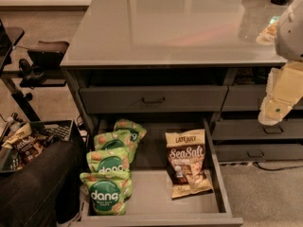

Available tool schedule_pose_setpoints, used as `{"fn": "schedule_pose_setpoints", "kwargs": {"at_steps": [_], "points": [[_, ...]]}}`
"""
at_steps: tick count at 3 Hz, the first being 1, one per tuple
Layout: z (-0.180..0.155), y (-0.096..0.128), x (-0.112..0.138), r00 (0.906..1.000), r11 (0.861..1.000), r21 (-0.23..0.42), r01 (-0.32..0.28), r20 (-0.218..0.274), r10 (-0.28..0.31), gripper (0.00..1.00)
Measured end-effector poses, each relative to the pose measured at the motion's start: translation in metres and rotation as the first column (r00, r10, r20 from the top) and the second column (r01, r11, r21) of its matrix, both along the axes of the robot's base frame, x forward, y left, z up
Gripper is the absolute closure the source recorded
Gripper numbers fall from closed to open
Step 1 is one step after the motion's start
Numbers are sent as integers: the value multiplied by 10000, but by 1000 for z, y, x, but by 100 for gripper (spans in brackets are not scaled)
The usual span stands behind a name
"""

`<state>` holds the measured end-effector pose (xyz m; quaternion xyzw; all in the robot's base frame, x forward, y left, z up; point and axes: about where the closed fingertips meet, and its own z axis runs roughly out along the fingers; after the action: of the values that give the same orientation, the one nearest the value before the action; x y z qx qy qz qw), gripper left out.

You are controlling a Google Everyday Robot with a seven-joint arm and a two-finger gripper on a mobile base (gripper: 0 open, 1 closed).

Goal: Pick brown chip bag from middle drawer and place on counter

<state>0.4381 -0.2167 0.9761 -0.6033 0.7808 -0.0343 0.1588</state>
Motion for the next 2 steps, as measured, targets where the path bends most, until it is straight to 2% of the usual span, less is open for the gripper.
{"fn": "schedule_pose_setpoints", "kwargs": {"at_steps": [1,2], "points": [[0,0,0,10000,10000,1,1,0,-1,0],[-20,-9,4,9995,9993,282,251,-182,-246,0]]}}
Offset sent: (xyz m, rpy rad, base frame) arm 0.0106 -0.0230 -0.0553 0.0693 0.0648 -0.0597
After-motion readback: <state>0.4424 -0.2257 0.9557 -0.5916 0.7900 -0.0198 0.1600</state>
